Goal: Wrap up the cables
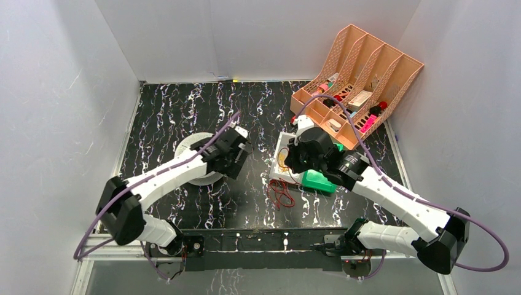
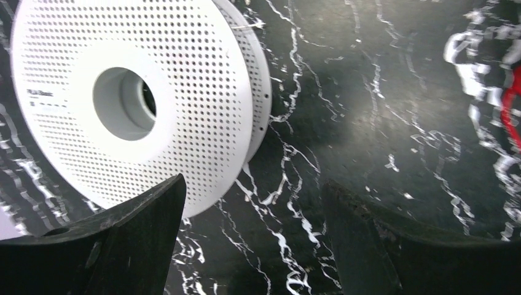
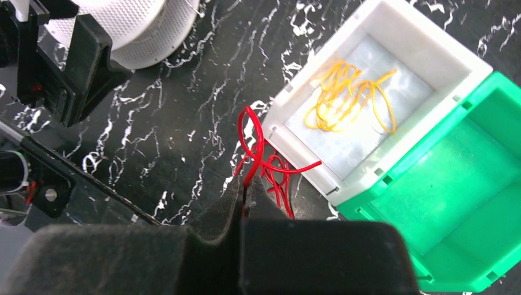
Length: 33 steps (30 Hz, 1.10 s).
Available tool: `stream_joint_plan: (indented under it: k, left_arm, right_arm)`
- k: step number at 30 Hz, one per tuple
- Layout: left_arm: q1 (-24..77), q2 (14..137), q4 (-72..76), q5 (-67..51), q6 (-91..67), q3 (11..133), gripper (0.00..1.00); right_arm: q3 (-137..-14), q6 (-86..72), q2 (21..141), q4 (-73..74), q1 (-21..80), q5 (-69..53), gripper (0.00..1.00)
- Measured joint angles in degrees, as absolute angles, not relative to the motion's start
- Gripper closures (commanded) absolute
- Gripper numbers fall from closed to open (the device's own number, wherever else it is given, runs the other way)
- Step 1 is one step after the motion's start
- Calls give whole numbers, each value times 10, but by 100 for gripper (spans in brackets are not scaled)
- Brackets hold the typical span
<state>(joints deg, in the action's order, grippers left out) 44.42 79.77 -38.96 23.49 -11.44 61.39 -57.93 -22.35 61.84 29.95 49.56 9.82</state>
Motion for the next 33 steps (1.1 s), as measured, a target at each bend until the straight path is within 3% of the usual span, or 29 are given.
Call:
stream_joint_plan:
  k: [11,15,21,28,33]
  left_arm:
    - [489,978,-411,421,-135,674,21]
    - [490,1028,-417,476,-135,688,26]
    - [490,1083,-424,531,-137,695,49]
    - [490,1101,-443,592,-138,702,84]
    - [491,1098,-477,642,-135,714,98]
  right_arm:
    - [-523,-225,557,299,477,100,100]
    - [-516,-225,538,299,473,99,100]
    - [-501,-223,519,299,472,99,100]
    - [-497,-223,501,299,472,99,100]
    - [-497,-223,498,299,470,99,100]
